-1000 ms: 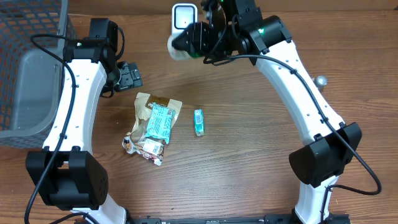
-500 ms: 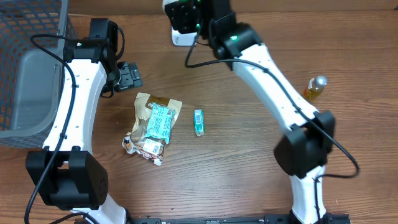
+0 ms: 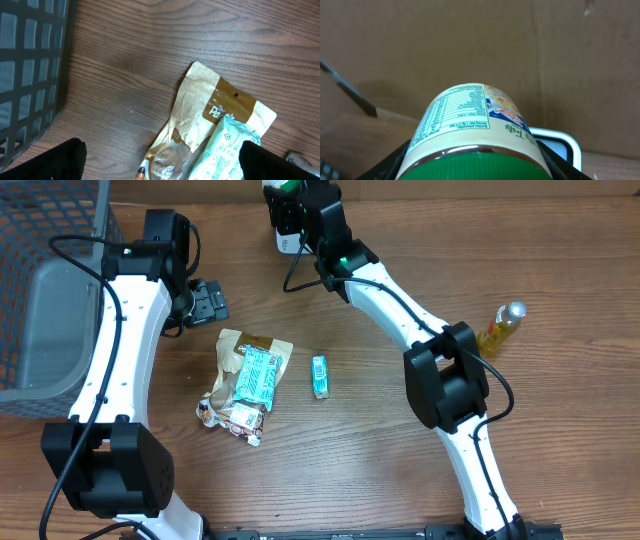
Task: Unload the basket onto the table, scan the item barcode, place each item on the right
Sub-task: 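Carry the jar up to the white scanner and hold it there, then bring the jar back down and lower it upright at the right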
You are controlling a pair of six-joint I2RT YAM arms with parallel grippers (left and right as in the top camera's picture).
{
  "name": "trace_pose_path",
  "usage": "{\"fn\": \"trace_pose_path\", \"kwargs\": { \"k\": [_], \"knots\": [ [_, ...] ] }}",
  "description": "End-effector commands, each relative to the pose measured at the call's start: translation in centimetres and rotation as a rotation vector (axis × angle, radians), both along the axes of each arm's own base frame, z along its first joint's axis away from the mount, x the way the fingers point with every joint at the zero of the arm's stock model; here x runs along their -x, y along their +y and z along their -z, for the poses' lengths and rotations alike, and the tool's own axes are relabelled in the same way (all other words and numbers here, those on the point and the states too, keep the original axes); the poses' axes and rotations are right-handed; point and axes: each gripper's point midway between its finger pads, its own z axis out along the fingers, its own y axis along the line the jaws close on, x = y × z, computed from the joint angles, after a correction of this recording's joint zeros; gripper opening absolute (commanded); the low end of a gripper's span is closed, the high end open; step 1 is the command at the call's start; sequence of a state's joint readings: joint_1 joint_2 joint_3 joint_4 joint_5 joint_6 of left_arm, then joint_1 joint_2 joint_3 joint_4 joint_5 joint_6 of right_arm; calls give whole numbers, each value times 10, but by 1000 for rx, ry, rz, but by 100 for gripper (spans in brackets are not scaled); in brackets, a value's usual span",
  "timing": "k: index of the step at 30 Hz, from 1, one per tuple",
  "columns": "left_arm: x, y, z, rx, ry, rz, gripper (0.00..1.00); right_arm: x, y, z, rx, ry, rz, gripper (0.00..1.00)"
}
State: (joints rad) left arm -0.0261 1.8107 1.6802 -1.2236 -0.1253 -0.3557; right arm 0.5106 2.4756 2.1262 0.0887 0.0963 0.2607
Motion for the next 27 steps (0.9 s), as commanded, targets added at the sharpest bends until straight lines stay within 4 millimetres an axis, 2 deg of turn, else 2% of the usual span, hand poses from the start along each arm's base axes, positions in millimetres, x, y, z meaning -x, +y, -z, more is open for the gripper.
{"fn": "trace_pose_path", "kwargs": {
  "k": [1,5,13,16,23,25,27],
  "knots": [
    [-4,-1,-5,-14,-15,15,100,-13,-12,-1,-11,-53,70,5],
    [-4,-1,-5,-14,-15,15,100,-24,-24,15,-11,-68,130,4],
    [-4,-1,-5,-14,-15,15,100,-35,-32,47,-12,-70,145,4],
    [-4,-1,-5,-14,-15,15,100,-38,-36,51,-14,-73,153,4],
    [-4,-1,-5,-14,-15,15,100,-42,-43,39,-36,-112,164,4],
    [-4,-1,-5,-14,-15,15,99,-42,-45,30,-37,-114,166,4],
    [-4,-1,-5,-14,-15,15,99,-38,-47,11,-32,-107,166,4]
  ]
}}
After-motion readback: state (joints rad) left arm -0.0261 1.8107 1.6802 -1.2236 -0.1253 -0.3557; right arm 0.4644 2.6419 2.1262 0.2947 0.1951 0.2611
